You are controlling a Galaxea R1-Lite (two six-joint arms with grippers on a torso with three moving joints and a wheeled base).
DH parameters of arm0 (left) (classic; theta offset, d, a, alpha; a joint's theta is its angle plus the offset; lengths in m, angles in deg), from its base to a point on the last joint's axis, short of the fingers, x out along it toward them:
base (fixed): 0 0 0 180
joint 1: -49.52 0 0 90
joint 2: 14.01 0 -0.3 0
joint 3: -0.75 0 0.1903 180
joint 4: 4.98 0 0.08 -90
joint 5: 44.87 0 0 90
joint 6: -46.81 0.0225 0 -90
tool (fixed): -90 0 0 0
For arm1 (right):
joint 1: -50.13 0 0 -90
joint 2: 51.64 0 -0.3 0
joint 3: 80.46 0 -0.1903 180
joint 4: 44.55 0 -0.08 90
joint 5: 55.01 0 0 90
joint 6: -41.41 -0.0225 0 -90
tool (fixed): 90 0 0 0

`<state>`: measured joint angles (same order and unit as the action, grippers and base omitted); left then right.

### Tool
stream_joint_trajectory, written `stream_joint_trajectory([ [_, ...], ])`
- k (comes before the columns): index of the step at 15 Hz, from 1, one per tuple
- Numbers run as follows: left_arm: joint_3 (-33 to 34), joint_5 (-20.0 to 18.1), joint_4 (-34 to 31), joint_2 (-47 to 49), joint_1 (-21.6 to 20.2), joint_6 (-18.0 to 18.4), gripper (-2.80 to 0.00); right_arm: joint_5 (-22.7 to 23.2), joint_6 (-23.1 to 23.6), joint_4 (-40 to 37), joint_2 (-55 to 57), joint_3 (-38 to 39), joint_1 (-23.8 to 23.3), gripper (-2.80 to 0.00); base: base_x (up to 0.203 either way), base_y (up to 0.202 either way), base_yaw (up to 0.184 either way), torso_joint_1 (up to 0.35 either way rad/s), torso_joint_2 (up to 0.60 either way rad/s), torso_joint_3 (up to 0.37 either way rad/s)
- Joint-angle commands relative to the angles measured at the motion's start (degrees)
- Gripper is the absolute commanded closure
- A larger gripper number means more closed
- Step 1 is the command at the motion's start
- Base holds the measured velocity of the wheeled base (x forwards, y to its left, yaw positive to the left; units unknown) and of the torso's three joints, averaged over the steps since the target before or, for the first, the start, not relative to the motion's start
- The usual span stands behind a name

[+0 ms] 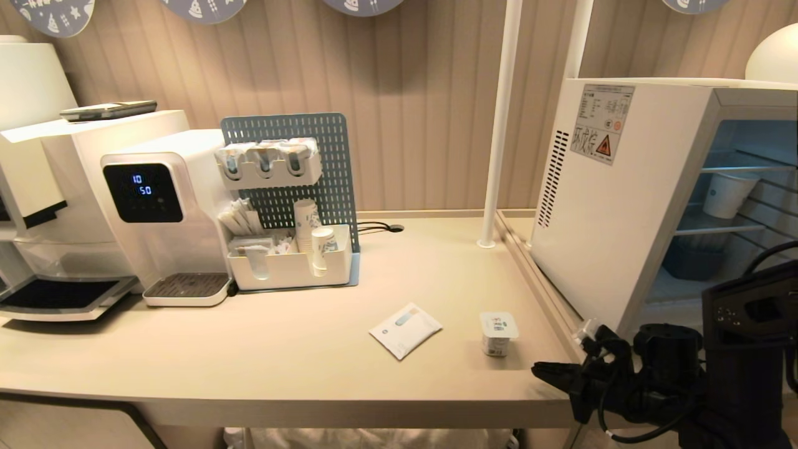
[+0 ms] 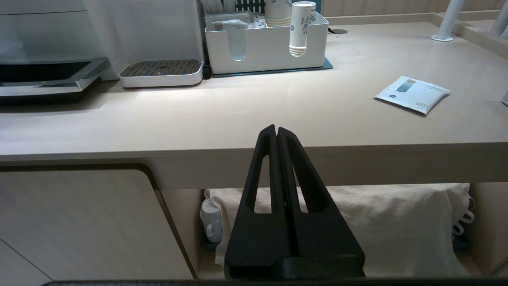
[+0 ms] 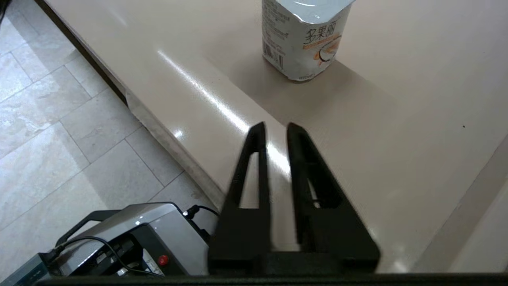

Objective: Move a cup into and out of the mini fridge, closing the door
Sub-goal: Put the yoghurt in the freezer

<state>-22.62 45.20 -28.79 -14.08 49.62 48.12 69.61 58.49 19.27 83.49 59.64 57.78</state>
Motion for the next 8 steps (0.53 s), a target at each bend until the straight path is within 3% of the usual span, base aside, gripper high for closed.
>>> stream_joint_trajectory([
  [1,0.0,0.0,0.0,0.1,0.0,0.1,0.00,-0.2,0.0,0.5,1.3,-2.0,0.7,-2.80,0.000,0.000,0.000,0.000,0.00,0.000],
  [8,0.0,-0.1,0.1,0.1,0.0,0.1,0.00,-2.5,-0.2,-1.7,2.0,-11.0,2.4,-2.80,0.000,0.000,0.000,0.000,0.00,0.000],
])
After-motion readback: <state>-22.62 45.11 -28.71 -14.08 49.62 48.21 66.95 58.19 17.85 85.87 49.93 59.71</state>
